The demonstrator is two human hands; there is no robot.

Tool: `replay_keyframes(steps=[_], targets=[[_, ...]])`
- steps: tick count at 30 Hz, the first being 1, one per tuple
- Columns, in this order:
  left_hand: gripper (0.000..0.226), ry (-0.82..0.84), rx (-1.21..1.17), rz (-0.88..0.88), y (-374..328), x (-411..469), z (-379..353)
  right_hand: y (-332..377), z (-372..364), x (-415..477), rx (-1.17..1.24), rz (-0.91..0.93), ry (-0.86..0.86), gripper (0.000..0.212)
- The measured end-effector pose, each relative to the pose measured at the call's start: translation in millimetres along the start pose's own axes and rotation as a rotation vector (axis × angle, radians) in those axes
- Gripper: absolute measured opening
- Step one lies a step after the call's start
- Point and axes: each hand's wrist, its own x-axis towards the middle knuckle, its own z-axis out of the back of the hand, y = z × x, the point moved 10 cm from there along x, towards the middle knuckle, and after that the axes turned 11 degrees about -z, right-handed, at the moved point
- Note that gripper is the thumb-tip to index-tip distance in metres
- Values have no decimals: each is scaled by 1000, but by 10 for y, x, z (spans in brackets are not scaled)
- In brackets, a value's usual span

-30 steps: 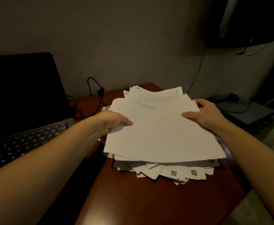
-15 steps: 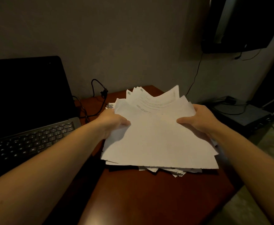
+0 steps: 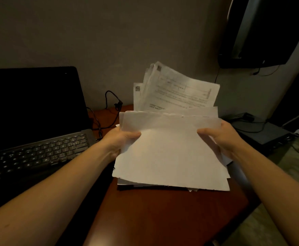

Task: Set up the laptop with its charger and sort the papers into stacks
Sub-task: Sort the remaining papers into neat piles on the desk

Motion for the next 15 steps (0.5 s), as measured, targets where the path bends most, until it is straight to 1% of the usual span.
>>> replay_keyframes(steps=[3, 5, 7, 9, 11, 13, 15], targets=[[33, -13, 26, -53, -121, -64, 85, 73, -72, -57, 45, 4, 55, 45], [28, -19, 38, -80, -223, -126, 157, 157, -151, -112, 60, 16, 83, 41], [28, -60, 59, -103, -353, -203, 285, 257, -238, -160, 63, 25, 103, 40], [31, -102, 110, -118, -518, -318, 428, 378, -355, -234, 56, 36, 128, 46], [28, -140, 153, -146, -734, -462, 585, 505, -495, -311, 37, 48, 153, 49], [25, -179, 186, -169, -956, -626, 786, 674, -692, -441, -14, 70, 194, 44], [28, -232, 226, -192, -1166, -833, 1096, 852, -977, -588, -89, 98, 236, 40]])
